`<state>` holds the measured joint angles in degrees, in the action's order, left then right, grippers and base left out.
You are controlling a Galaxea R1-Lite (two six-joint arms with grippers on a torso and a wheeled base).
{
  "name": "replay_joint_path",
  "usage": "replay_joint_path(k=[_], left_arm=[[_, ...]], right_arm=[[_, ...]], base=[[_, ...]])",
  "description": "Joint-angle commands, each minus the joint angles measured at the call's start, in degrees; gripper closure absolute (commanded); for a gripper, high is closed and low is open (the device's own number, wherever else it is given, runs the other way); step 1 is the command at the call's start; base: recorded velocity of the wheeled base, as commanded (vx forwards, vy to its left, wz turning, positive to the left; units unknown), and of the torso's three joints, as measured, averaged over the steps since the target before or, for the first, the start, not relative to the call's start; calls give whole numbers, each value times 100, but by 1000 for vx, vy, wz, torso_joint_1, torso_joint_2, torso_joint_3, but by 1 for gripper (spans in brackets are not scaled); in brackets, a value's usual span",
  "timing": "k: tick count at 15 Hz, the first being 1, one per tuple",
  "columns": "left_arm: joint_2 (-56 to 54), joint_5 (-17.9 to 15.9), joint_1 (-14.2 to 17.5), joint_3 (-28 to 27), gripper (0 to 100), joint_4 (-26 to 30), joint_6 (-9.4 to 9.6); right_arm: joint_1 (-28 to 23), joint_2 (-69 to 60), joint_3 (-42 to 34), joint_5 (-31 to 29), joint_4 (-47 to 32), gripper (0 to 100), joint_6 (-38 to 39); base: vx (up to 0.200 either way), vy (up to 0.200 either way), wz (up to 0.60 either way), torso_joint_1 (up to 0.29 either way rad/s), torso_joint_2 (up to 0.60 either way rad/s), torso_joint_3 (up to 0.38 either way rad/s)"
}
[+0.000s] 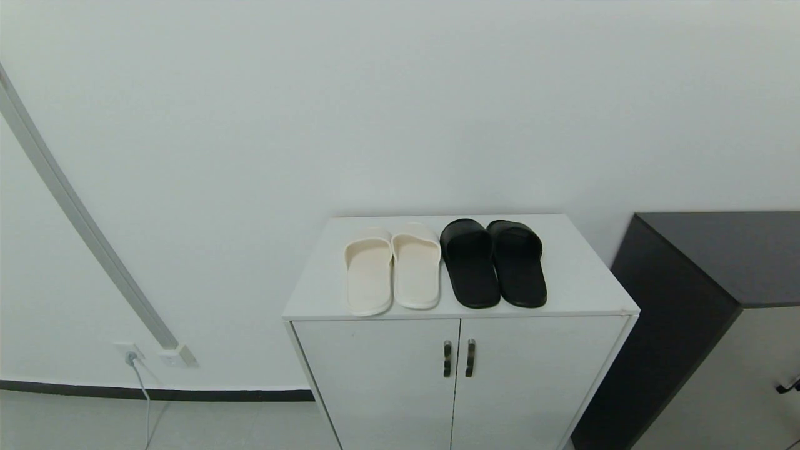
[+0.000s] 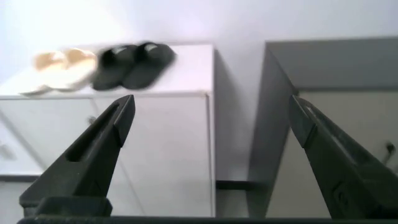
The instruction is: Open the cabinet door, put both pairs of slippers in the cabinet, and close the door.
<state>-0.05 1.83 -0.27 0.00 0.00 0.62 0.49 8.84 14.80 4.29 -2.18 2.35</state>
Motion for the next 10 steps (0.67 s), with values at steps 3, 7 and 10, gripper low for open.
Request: replay_joint_path(k=[3,7,10], left_arm=[[5,2,0,0,100,0,8],[5,-7,0,0,100,0,8],[5,-7,0,0,100,0,8]], right_arm=[[268,2474,278,977,508,0,37],[1656,4882,788,722,1976,0,301],[2913,6402,1385,-622,2987,0,714]], base=[[0,0,0,0,0,0],[0,0,0,0,0,0],[0,0,0,0,0,0]])
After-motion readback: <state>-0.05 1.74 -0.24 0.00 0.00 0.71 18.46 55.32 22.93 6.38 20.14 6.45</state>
